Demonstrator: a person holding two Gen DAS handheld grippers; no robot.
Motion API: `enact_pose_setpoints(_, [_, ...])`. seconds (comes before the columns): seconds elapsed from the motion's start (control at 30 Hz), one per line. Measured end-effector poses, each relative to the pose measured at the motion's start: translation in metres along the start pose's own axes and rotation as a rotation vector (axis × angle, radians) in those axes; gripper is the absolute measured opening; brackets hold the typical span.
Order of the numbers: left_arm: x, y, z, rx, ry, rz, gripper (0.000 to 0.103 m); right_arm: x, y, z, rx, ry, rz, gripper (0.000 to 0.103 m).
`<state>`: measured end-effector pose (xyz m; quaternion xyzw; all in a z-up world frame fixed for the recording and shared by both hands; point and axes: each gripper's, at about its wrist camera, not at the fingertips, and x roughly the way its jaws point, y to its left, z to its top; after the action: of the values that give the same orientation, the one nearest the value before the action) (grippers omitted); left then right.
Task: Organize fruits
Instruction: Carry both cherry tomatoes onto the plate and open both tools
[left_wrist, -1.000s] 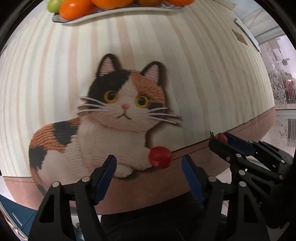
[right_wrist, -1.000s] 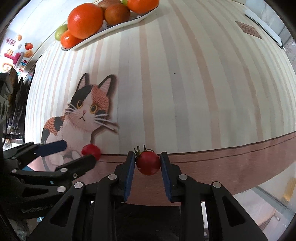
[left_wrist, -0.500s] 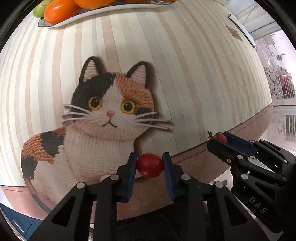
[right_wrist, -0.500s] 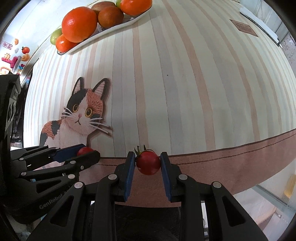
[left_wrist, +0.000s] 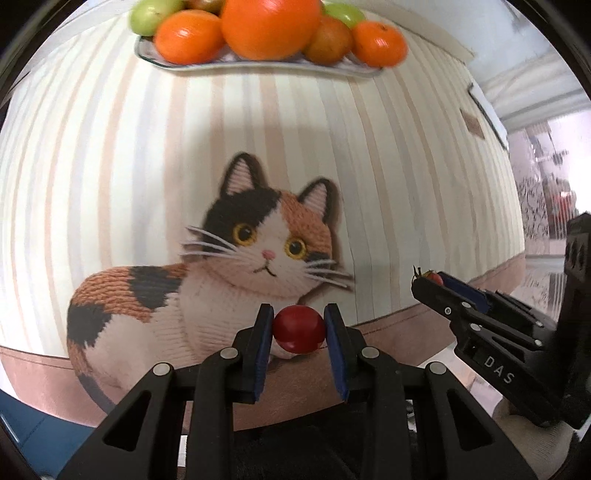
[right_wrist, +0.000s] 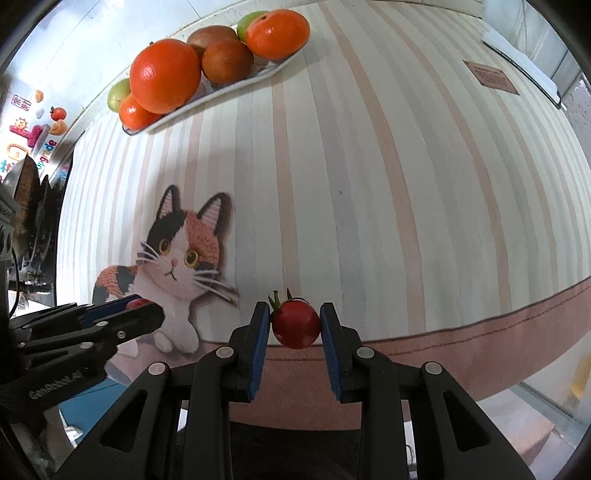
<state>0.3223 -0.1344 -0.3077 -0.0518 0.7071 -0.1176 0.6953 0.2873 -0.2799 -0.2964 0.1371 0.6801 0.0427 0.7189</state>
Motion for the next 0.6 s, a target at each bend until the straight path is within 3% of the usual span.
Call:
enact_pose_setpoints(0.2, [-0.037, 0.025, 0.009, -0.051, -0.059, -0.005, 0.025, -0.009, 0.007, 0.018, -0.014, -0.032, 0.033, 0.03])
enact_pose_setpoints(0.43, [-0.075, 0.042, 0.049, -0.074, -0.16, 0.017, 0.025, -0.028, 0.022, 0.067, -0.029, -0.104, 0.091, 0.03])
enact_pose_setpoints(0.6, [-0.094, 0.061, 0.084, -0.092, -0.18, 0.028, 0.025, -0.039, 0.031, 0.104, -0.042, -0.145, 0.11, 0.03])
